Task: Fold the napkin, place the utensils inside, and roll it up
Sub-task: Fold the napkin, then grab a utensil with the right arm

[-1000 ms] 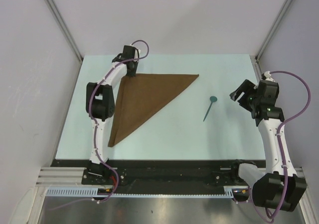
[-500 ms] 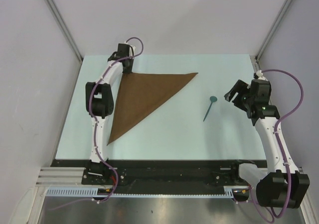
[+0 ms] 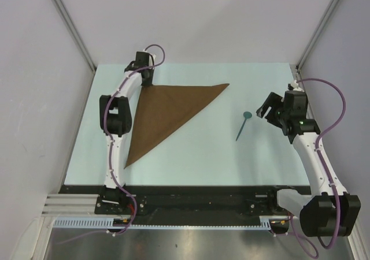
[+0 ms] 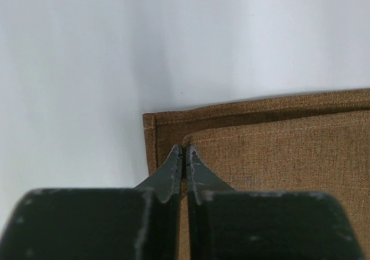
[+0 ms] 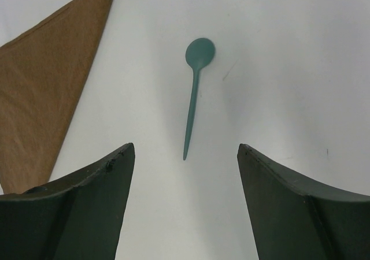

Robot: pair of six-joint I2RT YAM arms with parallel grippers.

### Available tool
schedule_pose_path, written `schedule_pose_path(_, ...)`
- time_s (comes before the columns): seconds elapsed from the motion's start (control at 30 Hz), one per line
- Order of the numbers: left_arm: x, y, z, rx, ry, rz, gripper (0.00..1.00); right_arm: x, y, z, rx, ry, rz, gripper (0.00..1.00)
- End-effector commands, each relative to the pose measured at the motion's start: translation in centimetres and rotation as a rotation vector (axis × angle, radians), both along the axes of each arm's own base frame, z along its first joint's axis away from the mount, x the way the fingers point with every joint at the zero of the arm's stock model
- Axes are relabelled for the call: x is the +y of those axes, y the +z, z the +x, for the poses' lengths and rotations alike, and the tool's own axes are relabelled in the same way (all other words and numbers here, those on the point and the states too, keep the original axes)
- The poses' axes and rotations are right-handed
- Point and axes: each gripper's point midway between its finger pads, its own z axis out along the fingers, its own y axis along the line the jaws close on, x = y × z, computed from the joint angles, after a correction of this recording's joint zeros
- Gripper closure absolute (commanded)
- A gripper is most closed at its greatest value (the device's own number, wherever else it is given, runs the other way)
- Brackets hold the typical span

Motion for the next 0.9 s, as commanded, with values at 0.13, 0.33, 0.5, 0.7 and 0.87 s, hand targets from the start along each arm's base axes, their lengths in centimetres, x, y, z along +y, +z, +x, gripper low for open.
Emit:
schedule_pose_path(0.13,0.2,3.8,2.2,-0.120,0.039,-0.042,0.43,1.3,1.6,1.2,-0.041,0.018,-0.002,0.23)
schedule_pose_path(0.33,-0.7,12.6,2.8,-0.292,0.030,-0.111,0.20,2.4,-0.2,1.7,0.005,0.037,0.008,0.23)
schedule_pose_path(0.5,-1.7,18.9,1.3,-0.369,-0.011,-0.166,0.21,1.9,-3.1,2.9,0.067,0.005,-0.031,0.26)
schedule_pose_path(0.7,-2.4,23.6,-3.0,-0.400,0.021,-0.256,0.21,3.2,-7.0,5.5,0.128,0.041,-0.028,0.35)
schedule_pose_path(0.87,-5.2,25.3,-7.2,-0.383,-0.031,-0.380,0.22,4.2,-9.3,8.4,0.160,0.066,-0.019,0.47)
